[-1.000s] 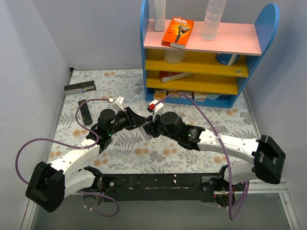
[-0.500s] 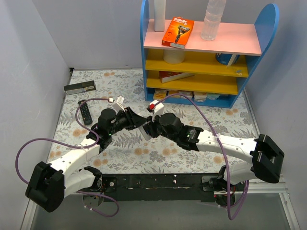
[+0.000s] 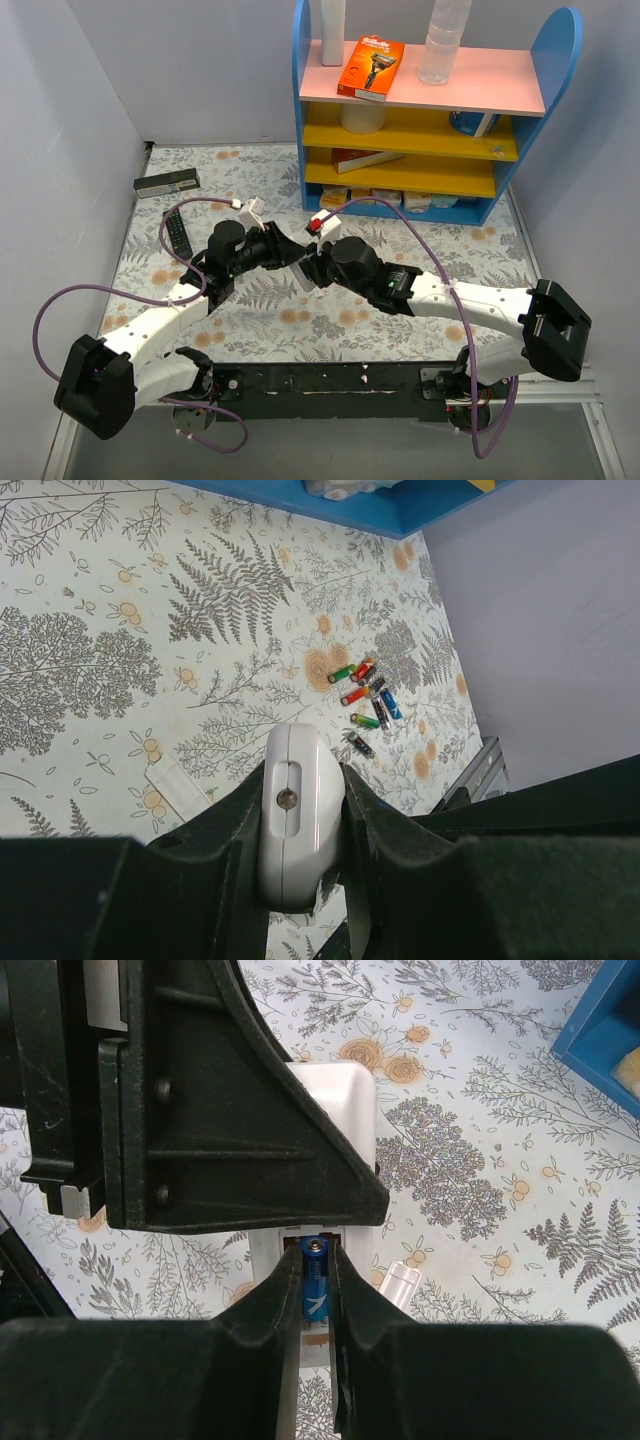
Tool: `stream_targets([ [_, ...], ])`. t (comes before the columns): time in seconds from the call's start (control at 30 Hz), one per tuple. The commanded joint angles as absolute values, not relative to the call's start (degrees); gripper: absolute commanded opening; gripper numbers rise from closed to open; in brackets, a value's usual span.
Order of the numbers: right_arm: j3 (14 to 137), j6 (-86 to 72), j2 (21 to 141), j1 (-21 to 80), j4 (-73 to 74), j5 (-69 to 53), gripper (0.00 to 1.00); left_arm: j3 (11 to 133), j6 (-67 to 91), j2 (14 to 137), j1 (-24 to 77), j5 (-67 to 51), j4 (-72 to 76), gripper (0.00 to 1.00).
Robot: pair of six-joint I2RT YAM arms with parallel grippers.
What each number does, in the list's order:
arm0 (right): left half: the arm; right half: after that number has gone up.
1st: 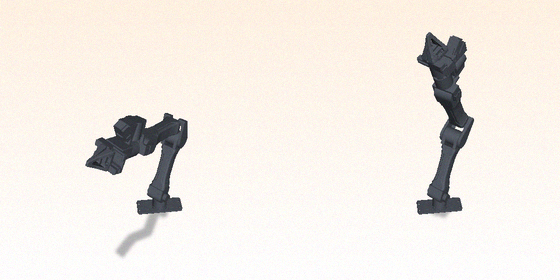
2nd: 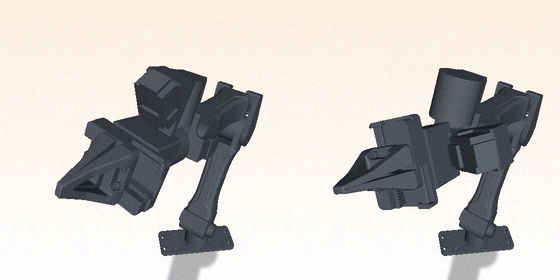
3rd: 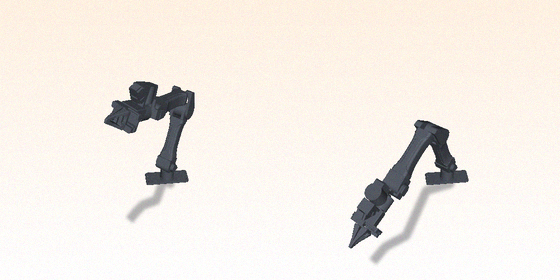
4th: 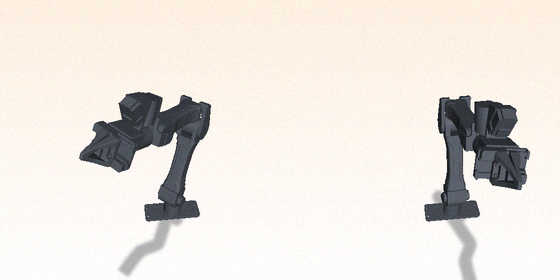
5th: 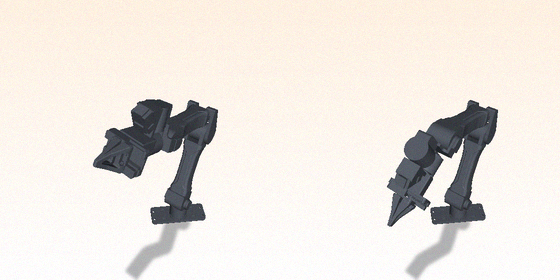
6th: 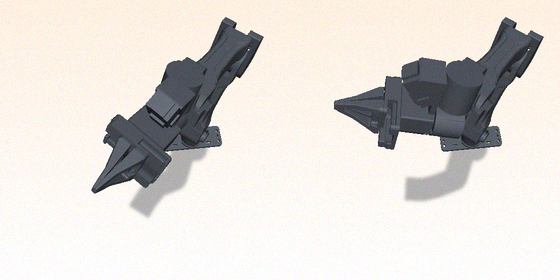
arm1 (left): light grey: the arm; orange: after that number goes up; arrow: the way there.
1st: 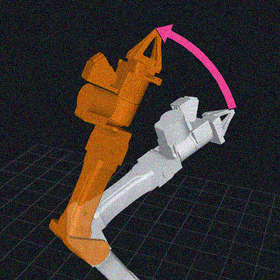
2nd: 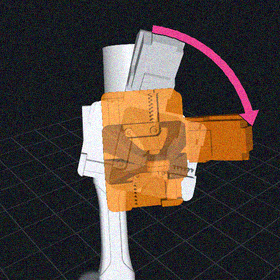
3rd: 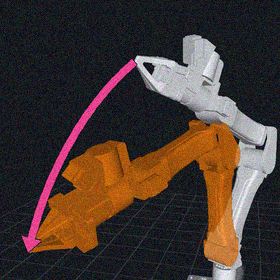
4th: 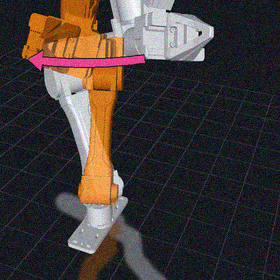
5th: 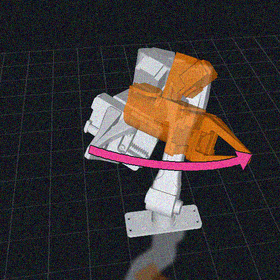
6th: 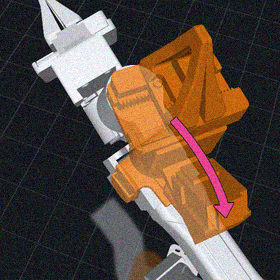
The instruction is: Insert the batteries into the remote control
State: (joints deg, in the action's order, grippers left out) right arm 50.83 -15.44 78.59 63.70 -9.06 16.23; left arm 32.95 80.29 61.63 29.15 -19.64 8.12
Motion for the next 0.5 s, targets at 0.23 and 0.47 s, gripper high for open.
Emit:
stream_targets([
  [0.23,49.22,-12.13,78.05,62.67,-9.05,21.44,0.18,36.65,77.43,61.26,30.59,-22.50,6.51,0.00],
  [0.47,48.60,-11.69,77.61,62.58,-11.24,21.01,0.18,37.00,77.43,62.23,31.29,-22.76,6.15,0.00],
])
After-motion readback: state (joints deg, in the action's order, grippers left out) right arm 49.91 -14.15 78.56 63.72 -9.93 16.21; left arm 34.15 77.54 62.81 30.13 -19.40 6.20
